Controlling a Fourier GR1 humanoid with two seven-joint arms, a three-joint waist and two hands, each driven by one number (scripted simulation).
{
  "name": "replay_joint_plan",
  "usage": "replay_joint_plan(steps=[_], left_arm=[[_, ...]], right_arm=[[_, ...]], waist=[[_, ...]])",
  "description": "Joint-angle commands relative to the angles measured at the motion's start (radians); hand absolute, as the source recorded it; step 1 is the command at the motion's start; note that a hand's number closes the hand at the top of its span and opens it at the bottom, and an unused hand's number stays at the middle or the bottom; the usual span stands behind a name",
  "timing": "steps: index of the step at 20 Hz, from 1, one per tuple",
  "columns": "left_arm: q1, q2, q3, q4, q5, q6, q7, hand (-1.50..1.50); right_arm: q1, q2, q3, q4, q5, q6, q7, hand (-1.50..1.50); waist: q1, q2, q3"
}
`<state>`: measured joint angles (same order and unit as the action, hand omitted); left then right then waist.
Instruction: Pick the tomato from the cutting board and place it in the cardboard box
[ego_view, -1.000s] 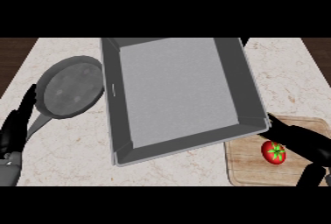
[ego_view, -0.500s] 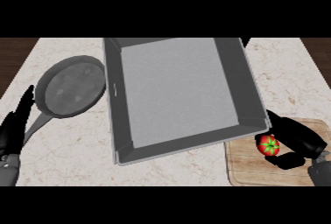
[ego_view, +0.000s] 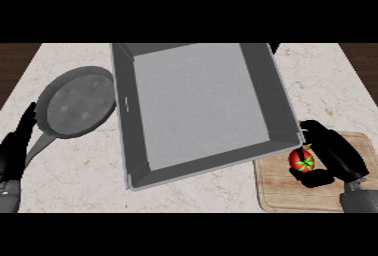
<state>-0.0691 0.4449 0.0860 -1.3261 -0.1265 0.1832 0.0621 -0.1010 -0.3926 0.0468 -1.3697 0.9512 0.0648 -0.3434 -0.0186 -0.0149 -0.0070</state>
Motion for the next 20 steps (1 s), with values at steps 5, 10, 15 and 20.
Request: replay_joint_plan(steps=[5,10,15,20], left_arm=[[0.042,0.000,0.022,-0.002,0.001,0.020,0.008,0.00],[0.045,-0.001,0.021,-0.027,0.006,0.010,-0.001,0.00],[0.022,0.008,0.009,-0.020,-0.002,-0.016,-0.012,0.00],[0.031,0.019,0.025,-0.040,0.016,-0.046,-0.009,0.00]], right_arm=[[0.219,0.259,-0.125,-0.190,0.139,-0.374,0.443,1.50],[0.342,0.387,0.014,-0.512,0.358,-0.492,0.592,1.50],[0.458,0.391,0.290,-0.737,0.587,-0.535,0.699,1.50],[0.295,0.392,0.530,-0.845,0.750,-0.295,0.932,1.50]], waist=[[-0.078,-0.011,0.003],[-0.037,-0.005,0.002],[-0.010,0.005,0.004],[0.023,0.011,0.005]])
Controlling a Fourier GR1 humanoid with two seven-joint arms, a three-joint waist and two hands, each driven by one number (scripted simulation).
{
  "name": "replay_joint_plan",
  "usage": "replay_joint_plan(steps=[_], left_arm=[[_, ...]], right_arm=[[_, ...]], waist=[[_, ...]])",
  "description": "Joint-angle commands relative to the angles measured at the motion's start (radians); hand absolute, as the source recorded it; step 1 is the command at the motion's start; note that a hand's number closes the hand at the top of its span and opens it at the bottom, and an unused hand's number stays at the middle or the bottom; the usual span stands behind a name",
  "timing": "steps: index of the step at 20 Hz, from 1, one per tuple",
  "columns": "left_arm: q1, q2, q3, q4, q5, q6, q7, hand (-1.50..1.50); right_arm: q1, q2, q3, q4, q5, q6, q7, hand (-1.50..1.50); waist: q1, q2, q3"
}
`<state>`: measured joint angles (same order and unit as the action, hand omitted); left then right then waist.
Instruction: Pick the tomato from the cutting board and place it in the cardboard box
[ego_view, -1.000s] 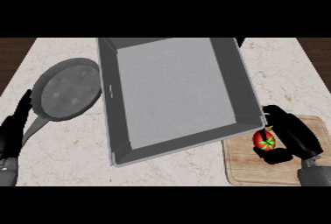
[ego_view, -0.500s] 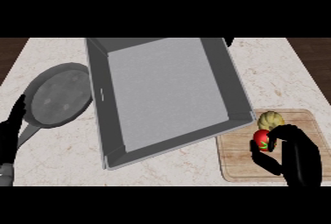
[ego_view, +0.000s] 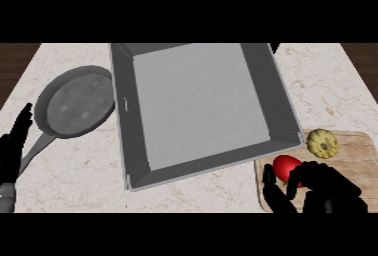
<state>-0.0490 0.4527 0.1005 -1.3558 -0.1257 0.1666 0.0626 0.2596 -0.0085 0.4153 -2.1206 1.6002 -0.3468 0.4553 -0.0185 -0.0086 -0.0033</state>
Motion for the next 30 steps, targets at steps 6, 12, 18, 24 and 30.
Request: replay_joint_plan(steps=[6,12,18,24,30], left_arm=[[-0.052,-0.010,-0.013,0.009,-0.027,-0.012,0.026,0.00],[-0.065,-0.040,-0.017,0.020,-0.026,-0.017,0.008,0.00],[-0.091,-0.026,-0.006,0.033,-0.030,-0.038,0.005,0.00],[-0.052,-0.053,-0.017,-0.008,-0.060,-0.016,0.019,0.00],[-0.119,-0.054,-0.019,0.037,-0.068,-0.032,0.033,0.00]], right_arm=[[-0.449,0.008,0.218,-0.007,-0.021,0.222,0.379,1.50],[-0.832,0.008,0.102,0.270,-0.195,0.189,0.591,1.50],[-1.049,0.008,0.004,0.566,-0.365,0.012,0.595,1.50],[-1.194,0.008,-0.140,0.863,-0.474,-0.071,0.448,1.50],[-1.323,0.008,-0.219,1.190,-0.498,-0.226,0.441,1.50]], waist=[[0.036,0.011,0.002],[0.047,0.014,0.003],[0.053,0.017,0.003],[0.048,0.015,0.003],[0.057,0.021,0.003]])
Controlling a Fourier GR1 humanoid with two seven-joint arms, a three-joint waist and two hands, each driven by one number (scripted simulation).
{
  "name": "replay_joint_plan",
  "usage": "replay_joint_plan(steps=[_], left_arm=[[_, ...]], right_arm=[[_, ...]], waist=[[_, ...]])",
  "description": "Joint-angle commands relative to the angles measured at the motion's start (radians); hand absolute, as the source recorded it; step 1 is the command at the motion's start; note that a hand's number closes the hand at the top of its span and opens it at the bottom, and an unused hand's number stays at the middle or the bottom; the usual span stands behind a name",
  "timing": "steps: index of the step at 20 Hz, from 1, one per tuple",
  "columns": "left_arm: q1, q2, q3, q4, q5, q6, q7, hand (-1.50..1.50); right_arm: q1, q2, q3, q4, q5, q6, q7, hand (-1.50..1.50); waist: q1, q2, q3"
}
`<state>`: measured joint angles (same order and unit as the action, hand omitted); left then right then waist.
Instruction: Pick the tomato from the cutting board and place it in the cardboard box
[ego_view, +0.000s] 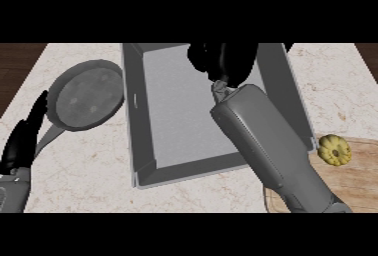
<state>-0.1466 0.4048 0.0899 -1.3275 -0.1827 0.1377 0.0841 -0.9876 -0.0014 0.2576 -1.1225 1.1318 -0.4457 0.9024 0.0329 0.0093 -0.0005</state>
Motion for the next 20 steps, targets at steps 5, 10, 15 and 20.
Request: replay_joint_plan(steps=[5,10,15,20], left_arm=[[0.006,-0.032,-0.016,-0.004,-0.022,0.012,-0.024,0.00],[0.017,-0.042,-0.007,-0.027,-0.025,0.019,0.012,0.00],[0.022,-0.029,0.009,-0.017,-0.021,0.003,-0.014,0.00],[0.022,-0.041,0.006,-0.019,-0.030,0.012,0.012,0.00]], right_arm=[[-0.154,0.001,-0.069,0.316,-0.219,-0.210,0.008,-1.50],[-0.213,0.001,-0.148,0.447,-0.317,-0.294,-0.215,-1.50],[-0.159,0.001,-0.069,0.422,-0.334,-0.483,-0.315,-1.50],[-0.130,0.001,-0.155,0.318,-0.383,-0.598,-0.420,-1.50]], waist=[[0.020,0.003,0.000],[0.010,0.002,0.001],[0.004,-0.002,0.001],[-0.015,-0.005,0.002]])
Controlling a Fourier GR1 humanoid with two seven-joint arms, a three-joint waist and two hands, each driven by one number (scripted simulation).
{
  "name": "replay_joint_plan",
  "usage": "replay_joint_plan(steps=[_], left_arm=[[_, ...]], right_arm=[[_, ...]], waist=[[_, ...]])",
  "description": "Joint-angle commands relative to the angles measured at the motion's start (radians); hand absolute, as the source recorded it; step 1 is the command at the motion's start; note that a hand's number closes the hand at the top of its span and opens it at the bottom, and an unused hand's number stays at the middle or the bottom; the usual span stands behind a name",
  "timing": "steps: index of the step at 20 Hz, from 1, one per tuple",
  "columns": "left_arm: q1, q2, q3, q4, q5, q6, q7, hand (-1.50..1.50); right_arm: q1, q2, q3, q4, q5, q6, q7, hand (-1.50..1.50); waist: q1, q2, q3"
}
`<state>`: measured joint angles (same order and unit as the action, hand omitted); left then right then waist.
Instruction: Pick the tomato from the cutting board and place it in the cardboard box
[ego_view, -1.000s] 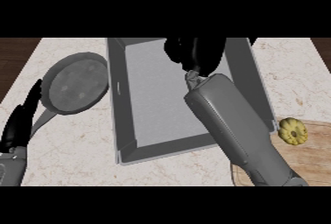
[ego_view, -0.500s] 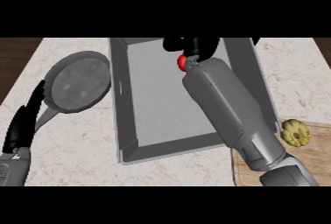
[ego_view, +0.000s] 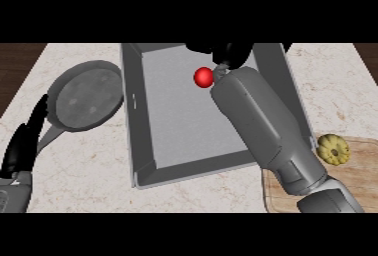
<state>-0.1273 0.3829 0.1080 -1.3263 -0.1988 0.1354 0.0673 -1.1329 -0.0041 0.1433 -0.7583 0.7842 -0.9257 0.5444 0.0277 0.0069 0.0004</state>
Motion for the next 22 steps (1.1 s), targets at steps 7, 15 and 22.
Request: replay_joint_plan(steps=[7,15,22], left_arm=[[0.060,0.009,0.021,-0.066,0.004,-0.017,0.044,0.00],[0.096,0.015,0.072,-0.004,0.024,-0.016,-0.052,0.00],[0.015,0.004,0.061,0.040,0.000,-0.020,-0.025,0.00]], right_arm=[[0.267,-0.026,-0.015,-0.415,-0.138,-0.065,-0.152,-1.50],[0.746,-0.119,0.052,-0.958,-0.080,0.023,-0.032,-1.50],[1.130,-0.298,0.021,-1.257,-0.327,0.050,-0.211,-1.50]], waist=[[-0.035,-0.014,0.001],[-0.073,-0.022,-0.001],[-0.051,-0.009,0.000]])
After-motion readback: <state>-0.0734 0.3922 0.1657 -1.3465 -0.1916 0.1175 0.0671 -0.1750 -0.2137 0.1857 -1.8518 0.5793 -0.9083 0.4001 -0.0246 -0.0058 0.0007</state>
